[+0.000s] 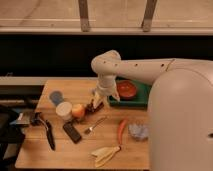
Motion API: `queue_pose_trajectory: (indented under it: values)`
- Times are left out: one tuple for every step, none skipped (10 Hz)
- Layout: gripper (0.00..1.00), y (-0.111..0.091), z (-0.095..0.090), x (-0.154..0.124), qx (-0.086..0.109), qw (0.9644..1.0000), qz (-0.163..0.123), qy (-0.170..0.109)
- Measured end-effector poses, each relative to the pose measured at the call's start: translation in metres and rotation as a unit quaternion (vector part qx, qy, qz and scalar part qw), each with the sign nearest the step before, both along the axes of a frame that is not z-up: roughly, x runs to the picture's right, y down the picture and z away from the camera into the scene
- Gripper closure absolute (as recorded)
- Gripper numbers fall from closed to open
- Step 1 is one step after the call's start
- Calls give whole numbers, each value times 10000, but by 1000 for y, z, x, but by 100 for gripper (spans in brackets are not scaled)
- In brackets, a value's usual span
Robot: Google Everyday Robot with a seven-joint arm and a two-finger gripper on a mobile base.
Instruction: Place fork in plastic cup
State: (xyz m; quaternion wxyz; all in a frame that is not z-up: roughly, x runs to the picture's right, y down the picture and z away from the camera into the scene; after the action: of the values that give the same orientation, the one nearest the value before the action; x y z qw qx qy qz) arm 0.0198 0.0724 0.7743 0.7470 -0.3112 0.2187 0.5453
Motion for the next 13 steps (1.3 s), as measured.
queue_pose_trajectory:
  values:
    - [20,2,1,0,-74,10000,5,9]
    - [20,8,4,-1,-162,9999,14,16]
    - [20,20,13,-3,-305,9995,28,27]
    - [20,32,22,-4,-426,9990,57,78]
    - [20,42,30,-4,-525,9985,95,137]
    - [20,53,36,-5,-668,9974,146,242]
    - [20,63,39,-7,-795,9957,321,353]
    - [20,70,41,-6,-897,9935,561,425]
    - [20,78,45,-8,-974,9915,738,452]
    - [20,82,47,-12,-1031,9904,810,448]
    - [20,89,51,-18,-1114,9892,846,448]
    - [20,92,53,-20,-1150,9886,861,453]
    - [20,102,62,-24,-1248,9868,909,485]
